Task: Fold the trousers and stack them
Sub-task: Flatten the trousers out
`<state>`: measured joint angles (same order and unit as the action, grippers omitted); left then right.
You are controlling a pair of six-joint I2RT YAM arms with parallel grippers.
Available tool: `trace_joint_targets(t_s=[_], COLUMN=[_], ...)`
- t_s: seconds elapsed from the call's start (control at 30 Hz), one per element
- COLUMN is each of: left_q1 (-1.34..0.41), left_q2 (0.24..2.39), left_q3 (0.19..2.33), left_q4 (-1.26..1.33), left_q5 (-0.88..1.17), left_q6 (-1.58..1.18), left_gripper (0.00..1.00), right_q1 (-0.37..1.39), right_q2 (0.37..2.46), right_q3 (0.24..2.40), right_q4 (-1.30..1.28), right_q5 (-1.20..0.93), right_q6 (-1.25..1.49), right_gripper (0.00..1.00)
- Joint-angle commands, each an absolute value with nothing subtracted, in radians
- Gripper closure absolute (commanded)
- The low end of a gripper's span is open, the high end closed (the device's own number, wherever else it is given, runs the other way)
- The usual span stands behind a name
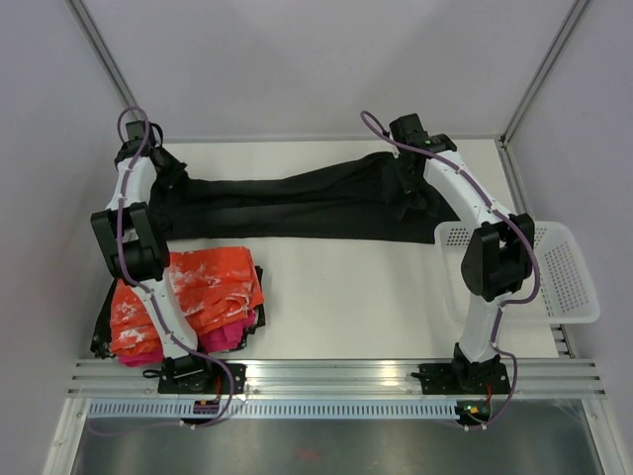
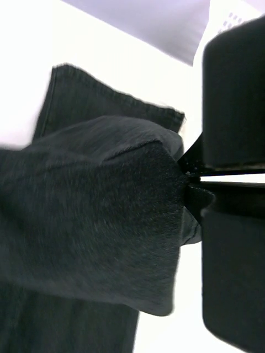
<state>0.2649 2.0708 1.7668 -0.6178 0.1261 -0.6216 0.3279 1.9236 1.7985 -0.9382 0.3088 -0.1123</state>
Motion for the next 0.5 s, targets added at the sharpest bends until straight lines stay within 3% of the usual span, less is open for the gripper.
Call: trace_joint_targets(t_s=[0.0,0.23,0.47], left_q1=[0.268,0.268,0.268], left_q2=[2.114,2.125,2.160], left_q3=[1.882,2.019,2.056], left_q4=[-0.587,-0.485,-0.344], left_q5=[0.094,0.086,0.133], left_q6=[-0.627,-0.713,-0.755], left_gripper=[0.98,0.98,0.98], right_q1=[0.273,0.158,0.095], right_q2=[1.950,2.000,2.156], right_q3=[1.868,1.956,2.047], right_q4=[-0.850,-0.608,-0.307], right_q5=[0.368,0.307,0.410], right_q6=[-0.173,-0.395,-0.670], right_gripper=[1.00,1.00,1.00])
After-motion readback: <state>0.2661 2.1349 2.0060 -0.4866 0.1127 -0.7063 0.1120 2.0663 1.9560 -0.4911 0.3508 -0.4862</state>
